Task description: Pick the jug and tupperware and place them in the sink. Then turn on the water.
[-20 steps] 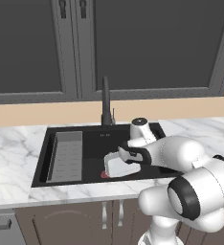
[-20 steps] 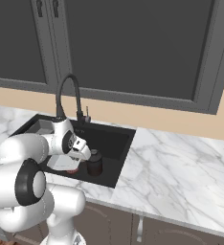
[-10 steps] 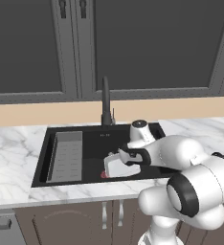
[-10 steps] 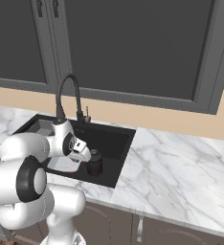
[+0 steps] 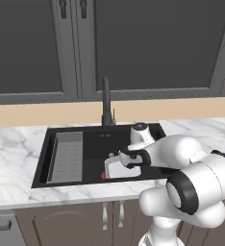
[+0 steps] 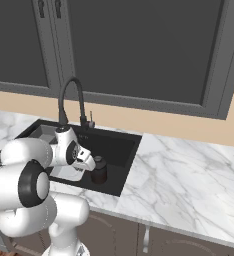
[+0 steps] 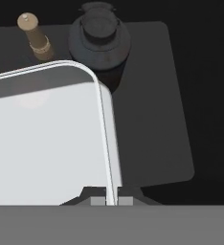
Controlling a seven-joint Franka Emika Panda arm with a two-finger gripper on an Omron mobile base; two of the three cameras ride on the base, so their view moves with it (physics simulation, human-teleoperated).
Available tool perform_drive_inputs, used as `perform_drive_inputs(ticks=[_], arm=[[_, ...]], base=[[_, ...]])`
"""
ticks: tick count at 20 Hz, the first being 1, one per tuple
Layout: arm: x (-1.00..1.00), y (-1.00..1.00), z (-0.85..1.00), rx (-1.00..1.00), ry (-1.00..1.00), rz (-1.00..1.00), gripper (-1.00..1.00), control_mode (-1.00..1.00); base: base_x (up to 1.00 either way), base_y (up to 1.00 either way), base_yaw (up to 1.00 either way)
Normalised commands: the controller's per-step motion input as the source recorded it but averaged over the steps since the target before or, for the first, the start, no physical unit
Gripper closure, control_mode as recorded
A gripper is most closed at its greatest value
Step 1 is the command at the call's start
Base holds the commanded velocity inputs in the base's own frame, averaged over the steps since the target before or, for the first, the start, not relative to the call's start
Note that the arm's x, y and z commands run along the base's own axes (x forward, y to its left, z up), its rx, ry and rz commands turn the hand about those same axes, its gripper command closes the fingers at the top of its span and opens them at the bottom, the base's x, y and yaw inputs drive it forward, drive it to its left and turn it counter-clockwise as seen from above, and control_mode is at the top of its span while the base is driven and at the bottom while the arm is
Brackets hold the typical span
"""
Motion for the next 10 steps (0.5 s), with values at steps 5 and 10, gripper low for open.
perform_drive_inputs(ticks=[5, 10], arm=[[0.00, 0.00, -0.22, 0.00, 0.00, 0.00, 1.00, -1.00], [0.00, 0.00, -0.23, 0.00, 0.00, 0.00, 1.00, -1.00]], base=[[0.00, 0.00, 0.00], [0.00, 0.00, 0.00]])
